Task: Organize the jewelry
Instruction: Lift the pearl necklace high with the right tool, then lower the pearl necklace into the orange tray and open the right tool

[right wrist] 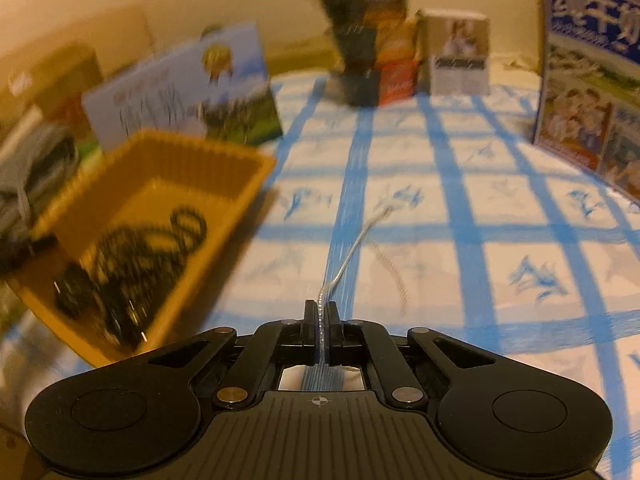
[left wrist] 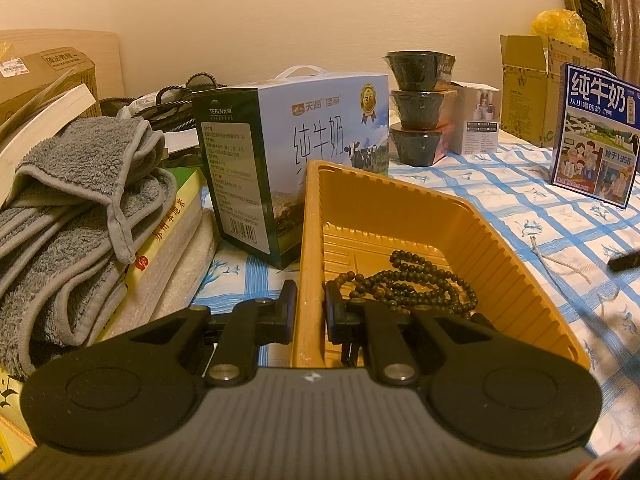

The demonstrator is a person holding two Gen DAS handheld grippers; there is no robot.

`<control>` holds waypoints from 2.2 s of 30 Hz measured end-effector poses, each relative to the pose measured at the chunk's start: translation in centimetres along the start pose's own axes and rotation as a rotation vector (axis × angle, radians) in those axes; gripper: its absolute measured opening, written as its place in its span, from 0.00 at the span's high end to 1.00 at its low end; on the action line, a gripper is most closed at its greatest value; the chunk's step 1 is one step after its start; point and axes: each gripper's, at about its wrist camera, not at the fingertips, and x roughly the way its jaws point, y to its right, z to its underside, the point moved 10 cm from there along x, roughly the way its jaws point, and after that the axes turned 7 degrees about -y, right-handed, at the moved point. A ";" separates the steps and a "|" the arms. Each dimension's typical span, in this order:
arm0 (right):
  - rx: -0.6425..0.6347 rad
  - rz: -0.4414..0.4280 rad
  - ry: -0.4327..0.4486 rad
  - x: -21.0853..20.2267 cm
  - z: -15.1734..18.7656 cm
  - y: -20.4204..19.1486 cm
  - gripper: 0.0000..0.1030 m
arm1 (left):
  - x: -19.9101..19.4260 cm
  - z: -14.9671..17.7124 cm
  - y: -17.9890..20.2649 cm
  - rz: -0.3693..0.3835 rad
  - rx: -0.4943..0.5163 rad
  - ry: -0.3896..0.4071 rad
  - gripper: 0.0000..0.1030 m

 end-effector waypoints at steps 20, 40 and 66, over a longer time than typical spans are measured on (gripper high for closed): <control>0.046 -0.064 0.262 -12.7 -8.6 -1.0 0.98 | 0.0 0.0 0.0 0.003 -0.008 0.003 0.88; -0.016 -0.128 0.306 -14.7 -10.5 -4.8 0.98 | -0.1 0.0 0.0 0.005 -0.012 0.004 0.88; -0.090 -0.329 0.283 -12.7 -13.2 -12.8 0.98 | -0.1 -0.1 0.0 0.009 -0.023 0.005 0.88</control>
